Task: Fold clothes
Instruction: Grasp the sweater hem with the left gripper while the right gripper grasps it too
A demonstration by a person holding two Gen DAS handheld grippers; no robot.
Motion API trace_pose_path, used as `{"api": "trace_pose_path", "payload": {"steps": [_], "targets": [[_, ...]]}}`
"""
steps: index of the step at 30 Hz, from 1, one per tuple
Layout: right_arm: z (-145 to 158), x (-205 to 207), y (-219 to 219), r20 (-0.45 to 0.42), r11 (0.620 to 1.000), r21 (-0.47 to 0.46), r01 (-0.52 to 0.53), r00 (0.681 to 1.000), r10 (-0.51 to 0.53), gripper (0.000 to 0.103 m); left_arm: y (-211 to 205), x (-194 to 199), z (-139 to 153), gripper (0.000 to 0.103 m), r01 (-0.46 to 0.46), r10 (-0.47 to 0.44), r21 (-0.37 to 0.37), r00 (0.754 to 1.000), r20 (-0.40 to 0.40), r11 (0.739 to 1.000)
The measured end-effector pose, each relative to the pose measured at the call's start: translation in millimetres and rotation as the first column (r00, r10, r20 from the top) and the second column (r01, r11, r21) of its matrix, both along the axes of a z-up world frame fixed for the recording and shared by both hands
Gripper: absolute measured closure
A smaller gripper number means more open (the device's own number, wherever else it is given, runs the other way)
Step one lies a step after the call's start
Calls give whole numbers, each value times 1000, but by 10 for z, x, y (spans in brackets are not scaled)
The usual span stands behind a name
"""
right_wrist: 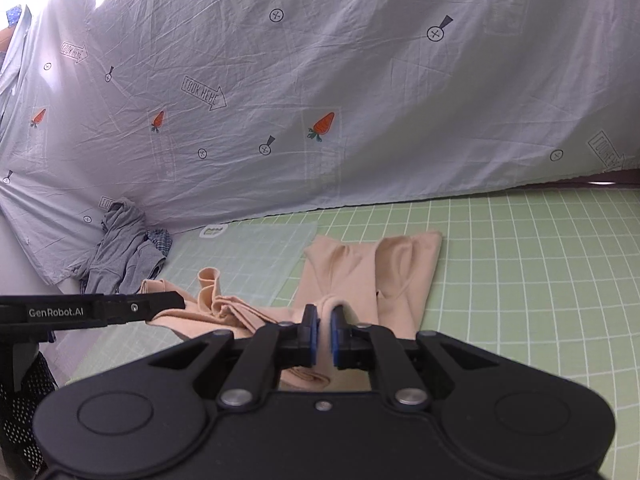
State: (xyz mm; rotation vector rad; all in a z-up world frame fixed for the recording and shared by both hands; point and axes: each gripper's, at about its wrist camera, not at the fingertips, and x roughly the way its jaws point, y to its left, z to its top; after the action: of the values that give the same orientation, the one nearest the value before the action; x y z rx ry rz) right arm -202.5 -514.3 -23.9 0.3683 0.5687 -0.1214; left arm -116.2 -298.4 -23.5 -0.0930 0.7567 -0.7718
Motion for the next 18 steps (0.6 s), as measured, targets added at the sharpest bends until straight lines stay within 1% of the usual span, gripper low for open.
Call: {"api": "trace_pose_path", "payload": {"steps": [3,5,8,10,12,14,15,16,18], "targets": [[35,358,-123,3,999,-32,-3,1000,3,96,-161,358,27,92,3,-3,-15,1000,1,1000],[16,627,-232,-1,999,-44,3,1000,-3,96,-288,683,-9,92,2,-2,-15,1000,-2,1000],[-94,1098,-498,-23,1000,-23,18,1000,-18,96,-460,1231,-142,92,-3,4,4,1000,-10,1000],[-218,1433,-680,-49,1000,-12,29,998,-30,96,-617,1623,-297,92,-24,24,19,999,-27,1000],[-407,1770,-826,-84,999,-35,35,996,-38,96,-769,2037,-549,92,-64,66,36,996,-58,997],[-685,2091,-949,-129,997,-61,42,990,-50,96,-990,2339,-822,92,-102,108,72,991,-82,992],[-845,2213,-1020,-154,997,-44,60,986,-66,96,-1169,2440,-920,92,-120,130,95,986,-106,988],[-1013,2302,-1113,-183,996,-8,86,979,-86,96,-1300,2534,-1038,92,-133,148,118,980,-134,984],[-1325,2463,-1284,-236,989,55,137,964,-121,96,-1421,2654,-1242,91,-150,175,149,969,-174,978]]}}
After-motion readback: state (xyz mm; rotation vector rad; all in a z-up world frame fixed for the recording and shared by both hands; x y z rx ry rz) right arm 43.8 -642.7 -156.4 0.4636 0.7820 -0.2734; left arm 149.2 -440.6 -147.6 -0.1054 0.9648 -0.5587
